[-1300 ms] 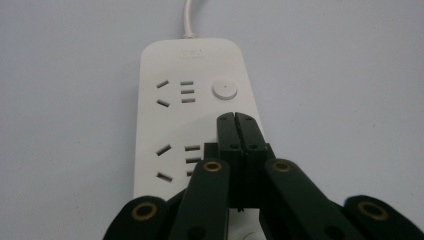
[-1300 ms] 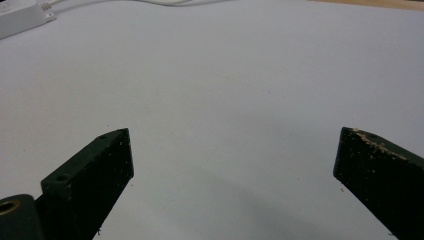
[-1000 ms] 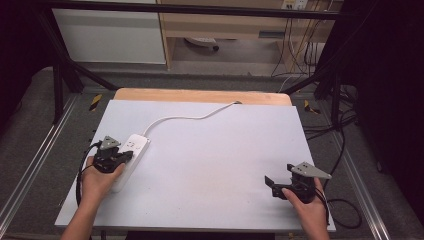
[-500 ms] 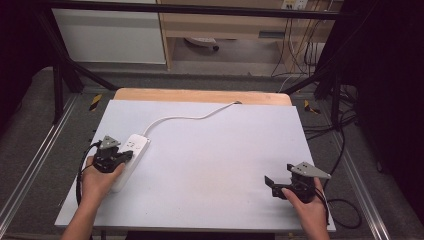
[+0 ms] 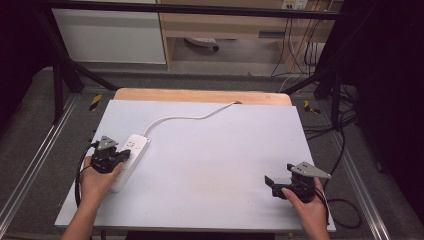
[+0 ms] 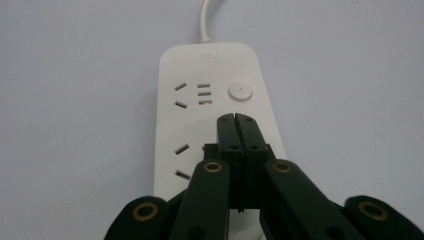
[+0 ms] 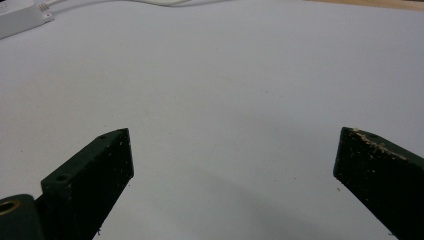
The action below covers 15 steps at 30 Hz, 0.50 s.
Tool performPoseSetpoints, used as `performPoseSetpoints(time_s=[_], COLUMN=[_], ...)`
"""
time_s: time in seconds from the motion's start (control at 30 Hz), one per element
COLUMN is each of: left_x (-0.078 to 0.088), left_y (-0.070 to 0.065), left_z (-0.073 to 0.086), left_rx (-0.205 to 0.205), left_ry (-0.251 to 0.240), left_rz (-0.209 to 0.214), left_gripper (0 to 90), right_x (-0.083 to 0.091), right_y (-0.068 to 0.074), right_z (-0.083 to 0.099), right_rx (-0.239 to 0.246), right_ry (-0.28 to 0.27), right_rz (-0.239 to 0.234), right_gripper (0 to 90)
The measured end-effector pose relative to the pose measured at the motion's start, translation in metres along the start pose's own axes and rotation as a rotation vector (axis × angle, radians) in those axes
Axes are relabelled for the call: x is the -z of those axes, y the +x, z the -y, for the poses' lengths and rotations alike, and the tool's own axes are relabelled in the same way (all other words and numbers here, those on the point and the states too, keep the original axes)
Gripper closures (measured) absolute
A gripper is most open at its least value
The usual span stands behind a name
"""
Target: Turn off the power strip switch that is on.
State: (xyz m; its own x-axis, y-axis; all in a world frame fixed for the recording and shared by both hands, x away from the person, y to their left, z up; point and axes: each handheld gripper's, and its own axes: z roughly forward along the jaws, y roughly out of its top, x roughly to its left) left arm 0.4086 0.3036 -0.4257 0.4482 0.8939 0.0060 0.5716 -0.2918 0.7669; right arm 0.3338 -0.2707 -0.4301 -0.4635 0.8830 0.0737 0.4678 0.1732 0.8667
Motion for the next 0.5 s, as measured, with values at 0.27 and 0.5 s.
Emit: performPoseSetpoints(time_s=[0.27, 0.5], left_x=[0.0043, 0.0067], left_y=[0.0009, -0.0012], left_z=[-0.0008, -0.0022], left_rx=[0.015, 0.001], left_ry=[-0.048, -0.078], left_rz=[0.015, 0.024], left_gripper=[90.0, 90.0], right_x=[-0.0001, -0.0001], right_y=[-0.0001, -0.0002], right_z=[0.0, 0.0001], right_rx=[0.001, 0.002], right_ry=[0.0, 0.0], right_rz=[0.0, 0.001], right_gripper=[3.3, 3.2])
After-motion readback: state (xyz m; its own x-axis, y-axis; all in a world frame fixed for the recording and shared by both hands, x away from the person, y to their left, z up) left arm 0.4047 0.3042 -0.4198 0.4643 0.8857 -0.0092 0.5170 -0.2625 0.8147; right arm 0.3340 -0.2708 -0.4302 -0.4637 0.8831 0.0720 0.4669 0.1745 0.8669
